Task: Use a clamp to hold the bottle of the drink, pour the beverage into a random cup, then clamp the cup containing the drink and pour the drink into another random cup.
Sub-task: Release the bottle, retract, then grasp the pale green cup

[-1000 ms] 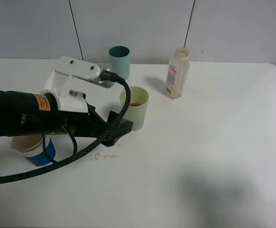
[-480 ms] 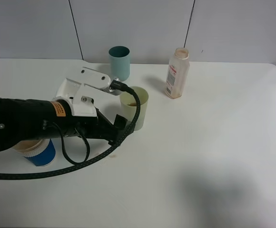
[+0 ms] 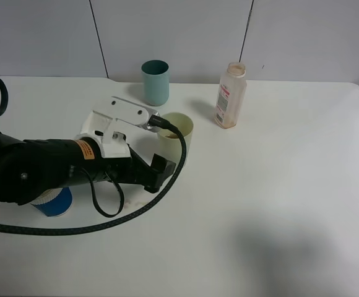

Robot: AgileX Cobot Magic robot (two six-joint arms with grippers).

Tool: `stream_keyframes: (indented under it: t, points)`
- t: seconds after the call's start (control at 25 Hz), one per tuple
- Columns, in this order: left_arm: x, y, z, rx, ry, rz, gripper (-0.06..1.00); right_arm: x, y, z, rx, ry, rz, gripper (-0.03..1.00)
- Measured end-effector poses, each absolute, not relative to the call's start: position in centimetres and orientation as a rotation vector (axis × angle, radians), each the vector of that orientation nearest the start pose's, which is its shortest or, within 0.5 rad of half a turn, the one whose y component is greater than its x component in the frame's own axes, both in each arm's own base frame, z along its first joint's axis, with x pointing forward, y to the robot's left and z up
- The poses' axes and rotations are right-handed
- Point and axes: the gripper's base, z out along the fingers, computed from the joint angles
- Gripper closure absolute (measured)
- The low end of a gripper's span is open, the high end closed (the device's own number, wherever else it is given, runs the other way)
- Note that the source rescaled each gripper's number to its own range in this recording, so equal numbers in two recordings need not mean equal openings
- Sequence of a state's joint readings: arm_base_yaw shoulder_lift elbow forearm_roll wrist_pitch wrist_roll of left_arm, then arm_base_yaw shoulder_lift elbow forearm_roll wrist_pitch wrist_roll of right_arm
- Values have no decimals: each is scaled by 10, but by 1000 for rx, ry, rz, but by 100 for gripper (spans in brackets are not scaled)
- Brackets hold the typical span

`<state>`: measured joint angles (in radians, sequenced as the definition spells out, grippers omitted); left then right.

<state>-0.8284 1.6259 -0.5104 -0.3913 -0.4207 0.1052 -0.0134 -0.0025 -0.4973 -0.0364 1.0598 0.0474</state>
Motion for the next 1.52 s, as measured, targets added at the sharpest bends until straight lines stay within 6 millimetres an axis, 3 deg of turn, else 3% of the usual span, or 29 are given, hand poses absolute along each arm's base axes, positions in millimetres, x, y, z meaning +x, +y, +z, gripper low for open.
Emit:
stream_keyframes:
  t: [0.52, 1.16, 1.52]
  points:
    - [188, -177, 126, 526, 2084, -393, -6, -5, -3, 277, 64, 2042, -22, -3]
    - [196, -185, 87, 468, 1980, -466, -6, -5, -3, 277, 64, 2042, -22, -3]
    - [197, -185, 77, 461, 1942, -465, -6, -5, -3, 277, 64, 2042, -22, -3]
